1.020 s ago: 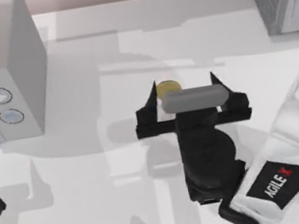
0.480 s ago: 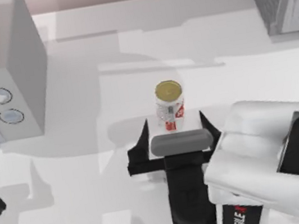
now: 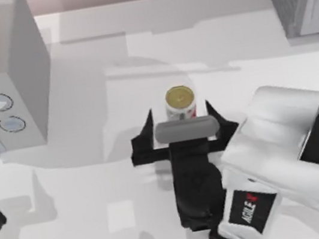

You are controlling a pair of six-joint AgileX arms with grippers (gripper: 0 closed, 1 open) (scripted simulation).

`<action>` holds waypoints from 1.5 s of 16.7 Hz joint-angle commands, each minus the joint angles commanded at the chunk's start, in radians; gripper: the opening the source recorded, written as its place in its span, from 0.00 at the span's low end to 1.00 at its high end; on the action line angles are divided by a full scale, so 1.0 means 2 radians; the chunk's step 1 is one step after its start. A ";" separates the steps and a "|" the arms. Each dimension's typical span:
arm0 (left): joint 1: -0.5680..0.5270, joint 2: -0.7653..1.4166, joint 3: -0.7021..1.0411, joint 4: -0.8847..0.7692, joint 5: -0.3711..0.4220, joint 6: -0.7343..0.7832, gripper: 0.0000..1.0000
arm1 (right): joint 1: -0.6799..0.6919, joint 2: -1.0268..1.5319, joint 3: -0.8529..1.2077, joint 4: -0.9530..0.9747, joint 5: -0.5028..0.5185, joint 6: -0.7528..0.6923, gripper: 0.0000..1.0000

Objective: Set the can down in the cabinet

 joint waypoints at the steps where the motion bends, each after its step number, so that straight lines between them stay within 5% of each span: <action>1: 0.000 0.000 0.000 0.000 0.000 0.000 1.00 | -0.009 0.003 0.011 -0.008 -0.009 0.000 1.00; 7: 0.000 0.000 0.000 0.000 0.000 0.000 1.00 | -0.022 0.006 0.026 -0.019 -0.022 0.000 1.00; 20: 0.000 0.000 0.000 0.000 0.000 0.000 1.00 | -0.022 0.006 0.026 -0.019 -0.022 0.000 0.02; 25: 0.000 0.000 0.000 0.000 0.000 0.000 1.00 | -0.022 0.006 0.026 -0.019 -0.022 0.000 0.00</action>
